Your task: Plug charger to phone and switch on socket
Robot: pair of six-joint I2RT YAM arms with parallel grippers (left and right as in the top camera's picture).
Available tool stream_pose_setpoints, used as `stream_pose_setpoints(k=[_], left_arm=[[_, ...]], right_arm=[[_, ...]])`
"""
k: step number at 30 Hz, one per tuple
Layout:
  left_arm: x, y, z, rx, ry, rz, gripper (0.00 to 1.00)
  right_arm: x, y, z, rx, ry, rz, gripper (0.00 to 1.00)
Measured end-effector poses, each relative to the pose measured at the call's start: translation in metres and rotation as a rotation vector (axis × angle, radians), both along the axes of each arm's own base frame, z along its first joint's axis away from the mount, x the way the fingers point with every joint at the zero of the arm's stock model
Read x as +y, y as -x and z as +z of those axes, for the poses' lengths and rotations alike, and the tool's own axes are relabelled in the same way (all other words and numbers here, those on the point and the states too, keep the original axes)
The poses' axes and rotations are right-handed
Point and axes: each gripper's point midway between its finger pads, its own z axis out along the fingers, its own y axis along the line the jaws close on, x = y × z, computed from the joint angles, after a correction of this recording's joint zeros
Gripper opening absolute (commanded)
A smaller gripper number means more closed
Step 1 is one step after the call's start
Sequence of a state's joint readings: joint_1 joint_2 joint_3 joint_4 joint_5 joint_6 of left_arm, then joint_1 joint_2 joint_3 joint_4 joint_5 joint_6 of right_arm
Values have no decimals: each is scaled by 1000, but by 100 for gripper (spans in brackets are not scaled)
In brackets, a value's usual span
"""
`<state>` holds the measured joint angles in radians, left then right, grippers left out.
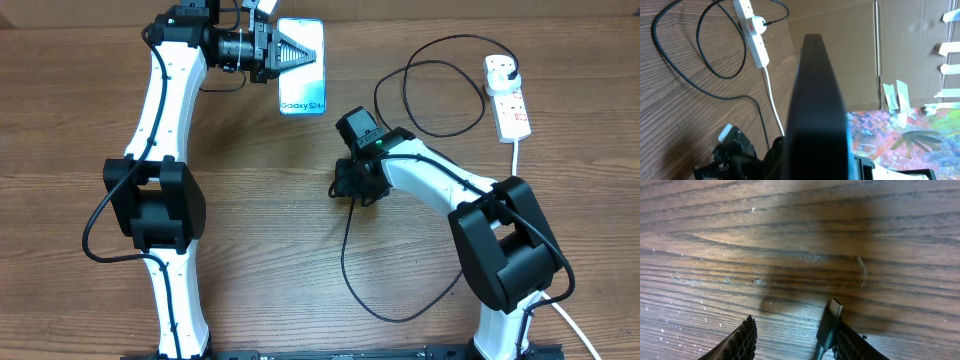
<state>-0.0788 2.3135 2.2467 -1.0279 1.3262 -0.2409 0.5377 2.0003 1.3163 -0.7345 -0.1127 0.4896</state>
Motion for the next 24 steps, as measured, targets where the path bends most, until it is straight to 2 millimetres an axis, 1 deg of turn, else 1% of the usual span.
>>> stream_pose_setpoints(k=[3,7,9,11,14,15,16,20,23,24], left_arm=[[0,0,0,0,0,0,4],[0,0,0,0,0,0,4],[0,0,0,0,0,0,4],[0,0,0,0,0,0,4],[0,0,0,0,0,0,4],[0,0,0,0,0,0,4],[0,0,0,0,0,0,4],[0,0,0,0,0,0,4],[0,0,0,0,0,0,4],[0,0,0,0,0,0,4]], right_arm=[[-1,2,0,2,18,-3,47],[1,6,-1,22,10,-31,32],[2,7,-1,37,2,-61,27],[3,9,-2,53,-4,-90,24],[4,8,-4,63,-11,-126,18],[5,7,-4,63,-15,-132,13],[7,5,-5,63,-23,-138,4],[16,0,-6,62,-58,-142,4],[23,-5,-5,42,-91,-109,4],[29,-9,-5,21,-117,-75,4]])
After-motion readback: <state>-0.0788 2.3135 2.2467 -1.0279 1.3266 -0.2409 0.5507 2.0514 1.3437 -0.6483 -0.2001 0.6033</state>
